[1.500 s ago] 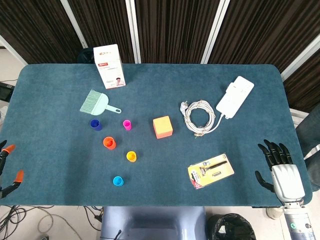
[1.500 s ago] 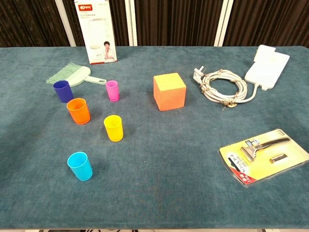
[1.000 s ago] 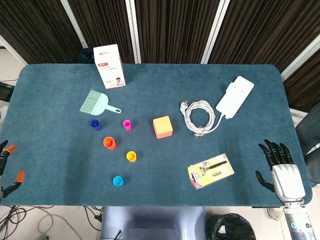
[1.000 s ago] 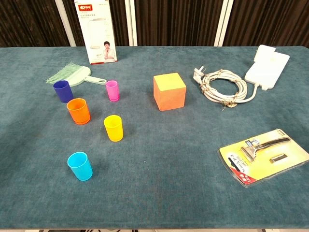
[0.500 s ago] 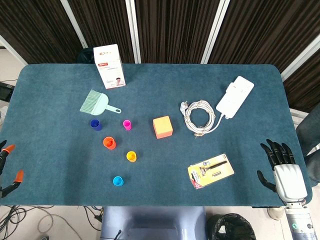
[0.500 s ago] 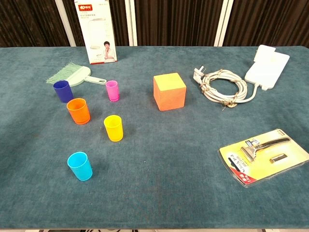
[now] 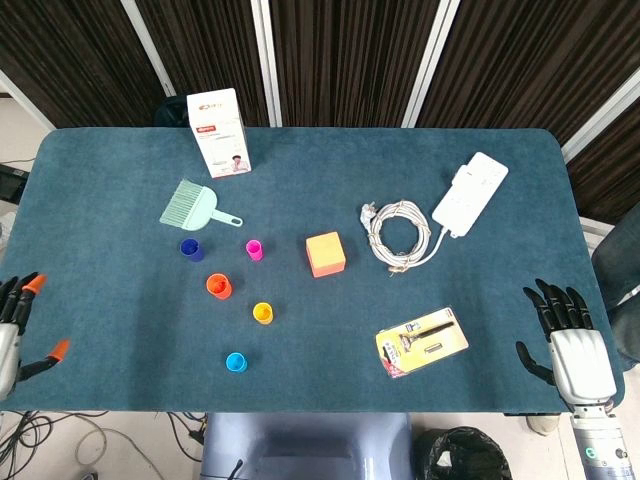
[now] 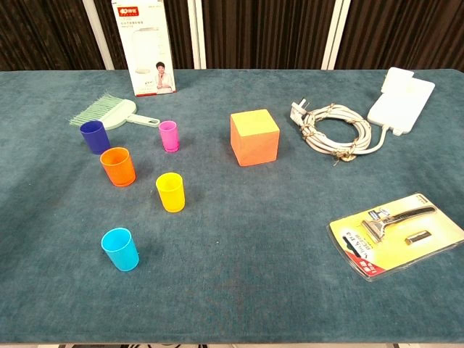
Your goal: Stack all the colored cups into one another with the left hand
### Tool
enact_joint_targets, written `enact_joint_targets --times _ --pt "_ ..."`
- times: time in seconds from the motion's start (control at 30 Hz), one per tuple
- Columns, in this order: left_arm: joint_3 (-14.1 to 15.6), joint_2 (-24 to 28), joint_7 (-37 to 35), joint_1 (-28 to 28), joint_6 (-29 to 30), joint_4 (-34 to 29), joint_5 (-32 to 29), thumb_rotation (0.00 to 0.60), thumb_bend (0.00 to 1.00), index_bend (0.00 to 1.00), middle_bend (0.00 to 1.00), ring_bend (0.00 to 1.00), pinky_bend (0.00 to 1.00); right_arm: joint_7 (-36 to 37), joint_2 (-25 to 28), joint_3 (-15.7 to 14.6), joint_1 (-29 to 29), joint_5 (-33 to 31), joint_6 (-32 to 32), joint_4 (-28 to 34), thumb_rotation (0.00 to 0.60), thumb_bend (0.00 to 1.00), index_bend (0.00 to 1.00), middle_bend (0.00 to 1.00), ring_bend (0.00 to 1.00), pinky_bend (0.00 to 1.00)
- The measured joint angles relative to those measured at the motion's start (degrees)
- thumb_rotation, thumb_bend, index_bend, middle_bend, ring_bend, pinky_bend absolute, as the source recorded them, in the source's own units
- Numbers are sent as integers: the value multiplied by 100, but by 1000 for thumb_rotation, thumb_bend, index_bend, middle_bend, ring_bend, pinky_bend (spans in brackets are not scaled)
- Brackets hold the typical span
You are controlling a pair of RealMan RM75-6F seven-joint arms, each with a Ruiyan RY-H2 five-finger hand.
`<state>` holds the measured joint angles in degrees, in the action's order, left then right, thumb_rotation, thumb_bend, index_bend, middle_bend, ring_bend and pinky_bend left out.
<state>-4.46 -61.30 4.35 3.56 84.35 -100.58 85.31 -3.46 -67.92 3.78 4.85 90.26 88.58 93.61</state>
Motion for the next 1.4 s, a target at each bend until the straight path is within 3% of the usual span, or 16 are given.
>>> enact_joint_targets --times 0.27,0.63,0.97,1.4 --pt "-452 318 371 1090 -1779 -168 -1111 600 194 99 71 0 0 48 36 28 -32 -28 63 18 600 404 129 71 93 68" --pt "-981 76 1571 2539 -3150 318 -3142 600 188 118 72 0 0 124 64 58 -50 -36 110 8 600 403 128 72 93 68" --pt "-904 -374 2534 3544 -3828 999 -4510 600 166 143 72 0 0 111 57 91 -53 -99 104 -17 600 404 128 71 93 68" --pt "-600 -1357 3388 4470 -3784 1774 -5486 600 166 189 75 0 0 94 2 138 -21 -232 8 -119 600 405 129 71 93 68"
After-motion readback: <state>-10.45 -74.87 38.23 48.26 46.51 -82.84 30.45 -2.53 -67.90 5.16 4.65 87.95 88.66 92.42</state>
